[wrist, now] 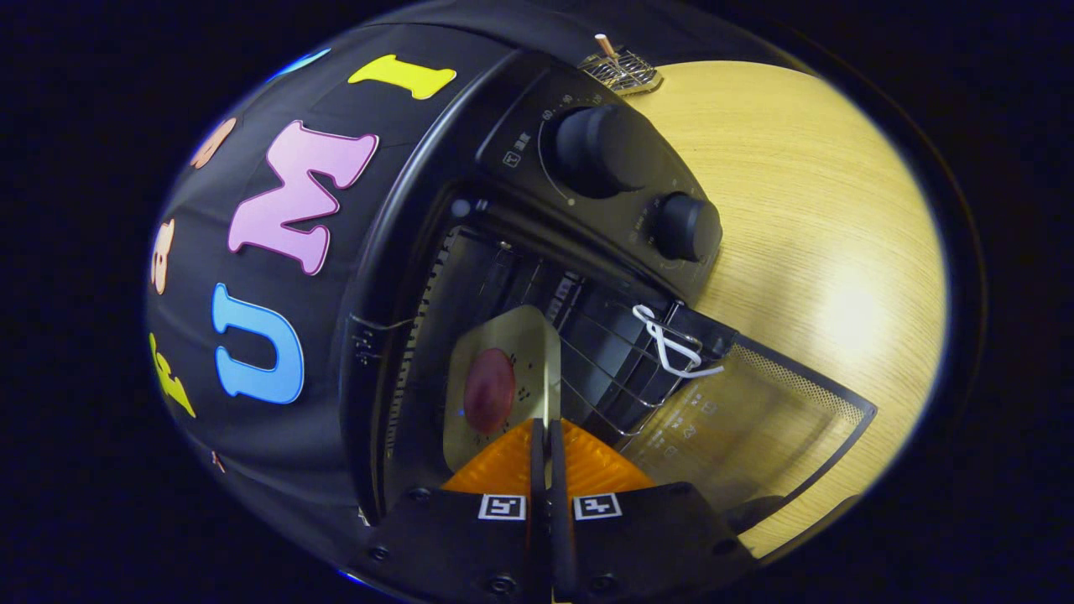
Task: Open the toaster oven, put the food inside, and close the toaster oven door.
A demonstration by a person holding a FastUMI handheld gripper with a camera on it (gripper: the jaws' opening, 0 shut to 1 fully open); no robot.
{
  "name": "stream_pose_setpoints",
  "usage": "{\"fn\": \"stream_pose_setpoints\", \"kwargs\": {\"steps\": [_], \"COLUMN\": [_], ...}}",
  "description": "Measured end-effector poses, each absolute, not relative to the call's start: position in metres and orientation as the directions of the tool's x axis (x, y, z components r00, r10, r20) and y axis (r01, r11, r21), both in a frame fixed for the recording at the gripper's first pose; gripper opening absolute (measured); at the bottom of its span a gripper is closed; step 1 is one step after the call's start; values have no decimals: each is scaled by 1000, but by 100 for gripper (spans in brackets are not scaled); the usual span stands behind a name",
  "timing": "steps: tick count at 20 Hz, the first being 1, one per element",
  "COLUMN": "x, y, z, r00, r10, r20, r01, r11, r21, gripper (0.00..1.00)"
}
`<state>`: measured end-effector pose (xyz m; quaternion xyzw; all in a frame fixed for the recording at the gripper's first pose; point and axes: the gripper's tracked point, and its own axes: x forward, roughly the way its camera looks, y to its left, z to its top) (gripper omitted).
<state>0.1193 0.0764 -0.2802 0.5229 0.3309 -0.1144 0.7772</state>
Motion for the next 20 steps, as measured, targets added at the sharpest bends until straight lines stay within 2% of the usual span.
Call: {"fn": "stream_pose_setpoints", "kwargs": {"steps": [2, 4, 7, 8, 10, 11, 15, 20], "x": [119, 115, 104, 98, 86, 75, 42, -5], "y": [81, 84, 87, 85, 86, 84, 83, 86], "z": [-274, -273, -264, -263, -262, -259, -252, -252], "r00": [764, 761, 758, 753, 741, 734, 715, 674], "r10": [188, 207, 249, 249, 262, 269, 294, 322], "r20": [-617, -615, -603, -609, -618, -623, -634, -665], "r01": [500, 490, 462, 459, 444, 435, 376, 196], "r11": [432, 438, 447, 464, 500, 519, 603, 790], "r21": [751, 754, 766, 758, 744, 736, 704, 581], "gripper": [13, 28, 79, 85, 91, 99, 99, 99]}}
